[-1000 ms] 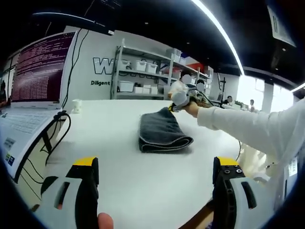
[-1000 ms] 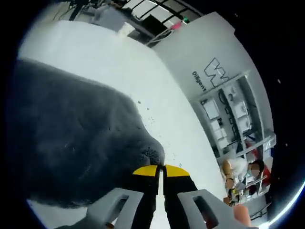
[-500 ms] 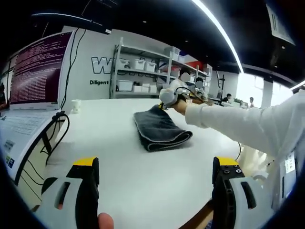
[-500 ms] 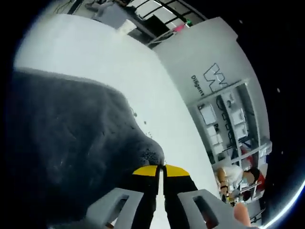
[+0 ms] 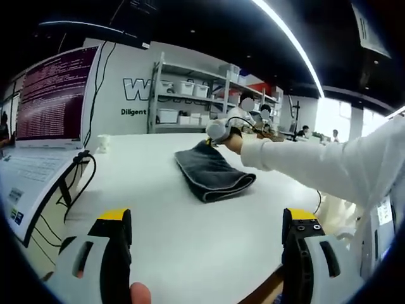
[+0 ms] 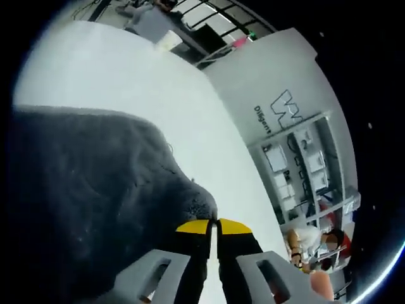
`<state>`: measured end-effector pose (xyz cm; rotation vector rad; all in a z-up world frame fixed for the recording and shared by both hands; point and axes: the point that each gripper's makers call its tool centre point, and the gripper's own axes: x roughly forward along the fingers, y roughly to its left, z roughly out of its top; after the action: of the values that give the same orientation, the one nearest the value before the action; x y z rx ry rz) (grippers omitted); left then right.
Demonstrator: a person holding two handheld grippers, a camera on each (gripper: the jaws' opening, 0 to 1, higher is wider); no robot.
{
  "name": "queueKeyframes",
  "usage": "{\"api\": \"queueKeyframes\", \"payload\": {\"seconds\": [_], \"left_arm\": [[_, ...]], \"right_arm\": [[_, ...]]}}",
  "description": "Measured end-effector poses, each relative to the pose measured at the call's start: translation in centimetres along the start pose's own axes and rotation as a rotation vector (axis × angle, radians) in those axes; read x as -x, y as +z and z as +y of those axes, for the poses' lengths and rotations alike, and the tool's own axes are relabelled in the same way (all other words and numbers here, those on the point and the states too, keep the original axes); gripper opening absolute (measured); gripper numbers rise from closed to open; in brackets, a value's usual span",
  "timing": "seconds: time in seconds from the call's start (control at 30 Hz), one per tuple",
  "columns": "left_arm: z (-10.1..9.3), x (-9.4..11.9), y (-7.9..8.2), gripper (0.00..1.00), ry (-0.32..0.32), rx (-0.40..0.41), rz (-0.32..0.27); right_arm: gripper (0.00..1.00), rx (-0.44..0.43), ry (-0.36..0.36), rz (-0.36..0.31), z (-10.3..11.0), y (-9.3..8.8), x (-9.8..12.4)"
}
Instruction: Open the folded towel by lifting each exposed corner and separating the folded layers until the towel lies flat within the target outline without major curled edges
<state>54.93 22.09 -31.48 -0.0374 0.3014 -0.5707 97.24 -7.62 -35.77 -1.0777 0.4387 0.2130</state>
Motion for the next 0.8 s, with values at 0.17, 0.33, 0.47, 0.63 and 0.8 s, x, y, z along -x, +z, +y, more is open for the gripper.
{"api": "queueKeyframes", "payload": {"seconds": [0.17,0.33,0.47,0.63,0.8], "left_arm": [[-0.3,0.1,0.0,0.98,-0.004,-0.004,0.001],[-0.7,0.2,0.2,0.98,-0.008,-0.012,-0.002],[-1.1,0.4,0.6,0.98,-0.008,-0.022,-0.013],[-1.3,0.5,0.8,0.98,-0.008,-0.03,-0.016],[-1.5,0.5,0.9,0.98,-0.008,-0.037,-0.018]], "right_arm": [[0.0,0.031,0.001,0.065,0.4,-1.3,0.1],[0.04,0.012,0.033,0.115,0.3,-2.8,0.9],[0.12,-0.058,0.039,0.135,-0.2,-4.0,2.2],[0.15,-0.159,0.077,0.011,-0.9,-3.0,5.0],[0.16,-0.183,0.193,-0.115,1.3,-2.0,9.6]]}}
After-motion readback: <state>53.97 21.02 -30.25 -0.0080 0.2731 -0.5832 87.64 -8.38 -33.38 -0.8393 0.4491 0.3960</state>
